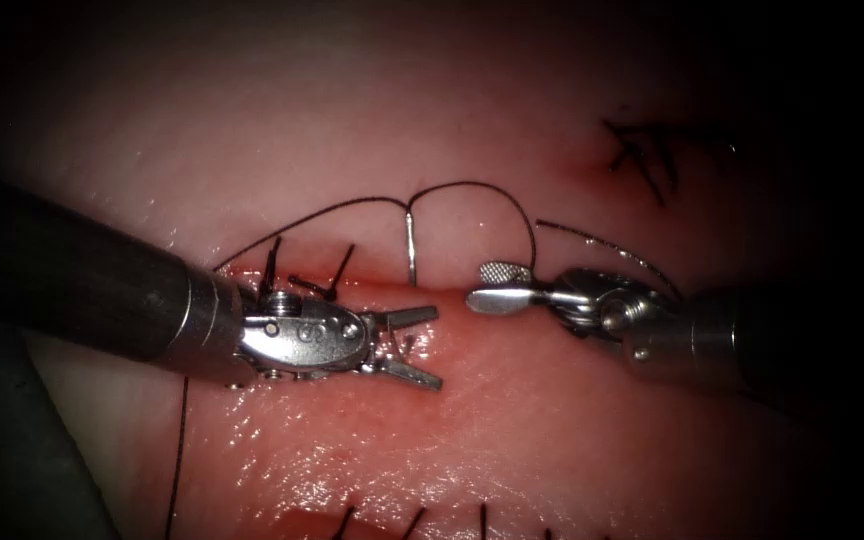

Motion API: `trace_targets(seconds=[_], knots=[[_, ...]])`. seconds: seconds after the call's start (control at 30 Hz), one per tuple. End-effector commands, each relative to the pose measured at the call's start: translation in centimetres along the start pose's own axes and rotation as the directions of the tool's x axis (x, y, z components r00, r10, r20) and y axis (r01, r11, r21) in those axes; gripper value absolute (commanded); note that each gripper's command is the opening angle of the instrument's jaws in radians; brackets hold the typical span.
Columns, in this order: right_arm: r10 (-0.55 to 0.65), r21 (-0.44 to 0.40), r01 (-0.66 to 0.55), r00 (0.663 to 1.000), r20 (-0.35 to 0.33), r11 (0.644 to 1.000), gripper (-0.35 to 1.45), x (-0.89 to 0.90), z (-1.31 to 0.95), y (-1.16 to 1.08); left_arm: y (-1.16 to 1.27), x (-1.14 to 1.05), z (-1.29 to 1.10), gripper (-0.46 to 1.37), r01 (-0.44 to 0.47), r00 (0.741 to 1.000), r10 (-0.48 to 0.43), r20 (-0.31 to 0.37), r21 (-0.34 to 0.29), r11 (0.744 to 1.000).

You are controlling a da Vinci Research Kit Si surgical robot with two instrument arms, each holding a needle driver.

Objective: Wound Closure
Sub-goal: Pull the string through the cut with the left gripper

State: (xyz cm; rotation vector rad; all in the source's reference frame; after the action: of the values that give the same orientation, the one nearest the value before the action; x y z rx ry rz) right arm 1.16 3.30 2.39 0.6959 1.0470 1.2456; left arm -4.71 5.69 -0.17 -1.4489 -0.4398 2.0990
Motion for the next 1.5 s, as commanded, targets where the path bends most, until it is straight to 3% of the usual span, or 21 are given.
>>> trace_targets(seconds=[0.03,0.13,0.5,0.73,0.93,1.0,1.1,1.13,1.17,1.2,1.23,1.37,1.5], knots=[[-0.001,0.003,0.001,1.000,0.000,1.000,0.92,-0.01,0.00,0.00,-0.01,-0.01,-0.02,-0.05,-0.002,1.000,0.002,0.001,-0.007,1.000],[-0.001,0.003,0.001,1.000,0.000,1.000,0.92,-0.02,0.00,0.00,-0.02,-0.03,-0.04,-0.35,-0.009,1.000,0.009,-0.002,-0.009,1.000],[-0.019,0.005,0.019,1.000,0.001,1.000,0.88,-0.02,-0.01,-0.01,0.11,0.01,-0.07,-0.35,0.022,0.999,-0.024,-0.036,-0.069,0.997],[-0.111,0.022,0.112,0.994,-0.007,0.994,1.02,0.03,-0.06,-0.15,0.18,0.28,-0.17,-0.35,0.100,0.993,-0.107,-0.055,-0.104,0.989],[-0.236,0.058,0.237,0.972,-0.016,0.970,1.23,-0.01,-0.15,-0.38,0.19,0.46,-0.26,-0.35,0.236,0.969,-0.244,-0.047,-0.129,0.963],[-0.306,0.117,0.305,0.952,-0.009,0.945,1.15,-0.06,-0.20,-0.54,0.17,0.47,-0.28,-0.35,0.307,0.948,-0.316,-0.038,-0.148,0.940],[-0.360,0.144,0.358,0.933,-0.012,0.923,1.13,-0.10,-0.23,-0.66,0.13,0.46,-0.28,-0.35,0.384,0.920,-0.391,-0.022,-0.154,0.911],[-0.379,0.156,0.376,0.925,-0.013,0.913,1.15,-0.12,-0.25,-0.71,0.11,0.45,-0.28,-0.35,0.437,0.896,-0.443,-0.004,-0.153,0.886],[-0.385,0.158,0.382,0.923,-0.014,0.910,1.15,-0.13,-0.25,-0.72,0.11,0.45,-0.28,-0.35,0.453,0.889,-0.459,-0.002,-0.153,0.878],[-0.394,0.171,0.390,0.919,-0.014,0.905,1.13,-0.15,-0.26,-0.76,0.10,0.45,-0.28,-0.35,0.535,0.843,-0.538,0.026,-0.148,0.832],[-0.401,0.175,0.397,0.916,-0.014,0.901,1.11,-0.17,-0.26,-0.77,0.09,0.45,-0.28,-0.35,0.560,0.827,-0.561,0.036,-0.146,0.815],[-0.430,0.190,0.426,0.902,-0.020,0.884,1.04,-0.24,-0.24,-0.78,0.09,0.48,-0.31,-0.35,0.705,0.709,-0.698,0.106,-0.159,0.692],[-0.444,0.194,0.439,0.896,-0.023,0.877,1.01,-0.28,-0.20,-0.76,0.07,0.57,-0.36,-0.35,0.767,0.641,-0.751,0.156,-0.178,0.617]])
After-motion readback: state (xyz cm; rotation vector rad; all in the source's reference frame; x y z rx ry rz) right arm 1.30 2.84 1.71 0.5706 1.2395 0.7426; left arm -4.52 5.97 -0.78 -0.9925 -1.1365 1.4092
